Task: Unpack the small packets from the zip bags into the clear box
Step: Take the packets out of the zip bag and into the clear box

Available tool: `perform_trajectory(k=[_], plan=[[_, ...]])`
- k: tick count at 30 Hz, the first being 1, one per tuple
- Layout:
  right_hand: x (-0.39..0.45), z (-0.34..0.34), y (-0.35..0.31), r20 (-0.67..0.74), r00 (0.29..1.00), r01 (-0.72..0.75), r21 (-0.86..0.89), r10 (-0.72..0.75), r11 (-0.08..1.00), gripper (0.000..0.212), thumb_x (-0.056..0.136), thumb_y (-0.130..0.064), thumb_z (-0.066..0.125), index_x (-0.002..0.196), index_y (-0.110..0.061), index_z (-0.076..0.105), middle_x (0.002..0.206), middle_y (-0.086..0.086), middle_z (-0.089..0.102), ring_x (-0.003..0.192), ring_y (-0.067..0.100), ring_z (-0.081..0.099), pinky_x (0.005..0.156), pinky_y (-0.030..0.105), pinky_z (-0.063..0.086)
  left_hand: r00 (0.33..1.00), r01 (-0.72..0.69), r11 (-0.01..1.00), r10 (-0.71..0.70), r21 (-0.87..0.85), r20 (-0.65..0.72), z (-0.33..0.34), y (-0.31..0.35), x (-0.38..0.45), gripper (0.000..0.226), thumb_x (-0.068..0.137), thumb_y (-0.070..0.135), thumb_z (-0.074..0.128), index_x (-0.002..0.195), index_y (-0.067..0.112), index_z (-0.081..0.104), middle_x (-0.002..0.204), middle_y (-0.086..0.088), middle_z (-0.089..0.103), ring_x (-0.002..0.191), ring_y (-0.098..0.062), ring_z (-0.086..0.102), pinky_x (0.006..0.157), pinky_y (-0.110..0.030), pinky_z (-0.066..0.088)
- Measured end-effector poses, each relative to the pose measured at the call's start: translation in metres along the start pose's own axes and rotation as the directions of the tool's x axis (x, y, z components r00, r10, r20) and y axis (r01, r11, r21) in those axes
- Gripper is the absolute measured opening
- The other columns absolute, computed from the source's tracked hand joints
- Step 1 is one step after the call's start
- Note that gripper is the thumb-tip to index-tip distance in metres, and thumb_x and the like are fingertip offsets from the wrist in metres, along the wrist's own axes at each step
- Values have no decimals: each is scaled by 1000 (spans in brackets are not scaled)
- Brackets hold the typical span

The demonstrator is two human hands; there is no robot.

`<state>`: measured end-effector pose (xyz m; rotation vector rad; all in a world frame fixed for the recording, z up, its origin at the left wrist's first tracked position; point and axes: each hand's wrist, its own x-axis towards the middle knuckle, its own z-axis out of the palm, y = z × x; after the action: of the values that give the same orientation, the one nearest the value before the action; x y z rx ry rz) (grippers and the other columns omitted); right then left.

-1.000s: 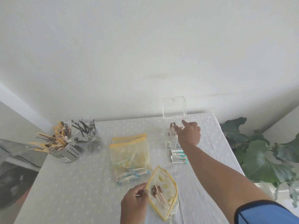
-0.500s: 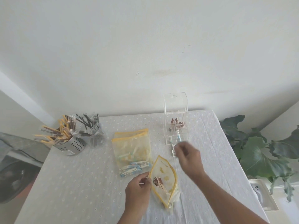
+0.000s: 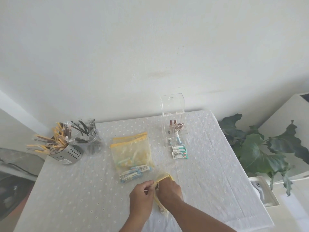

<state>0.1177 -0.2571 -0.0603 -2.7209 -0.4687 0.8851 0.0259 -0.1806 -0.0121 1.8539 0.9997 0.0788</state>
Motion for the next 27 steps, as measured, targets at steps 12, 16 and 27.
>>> perform_trajectory(k=[12,16,27], plan=[[-15,-30,39,70,940,279,402,-333,872,10,82,-24,81,78,-31,75,71,-14,63,64,-1,55,67,15,44,995,80,997,-81,-19,-50,-15,-6,8,20,95,22,67,110,27,79,97,15,75,88,-2,69,85,-28,58],[-28,-43,51,-13,920,336,540,-392,772,5,81,-26,85,84,-23,83,70,-13,69,61,-2,55,65,16,44,992,96,995,-98,-38,-75,-19,-5,10,22,94,19,67,110,28,79,94,14,75,85,-10,72,87,-38,61],[-22,-92,35,-184,940,334,667,-288,666,7,83,-14,85,86,-20,82,73,7,76,63,11,66,65,31,55,999,22,999,-24,-32,-46,-17,4,4,22,95,19,65,112,27,77,97,12,73,83,2,67,71,-11,49]])
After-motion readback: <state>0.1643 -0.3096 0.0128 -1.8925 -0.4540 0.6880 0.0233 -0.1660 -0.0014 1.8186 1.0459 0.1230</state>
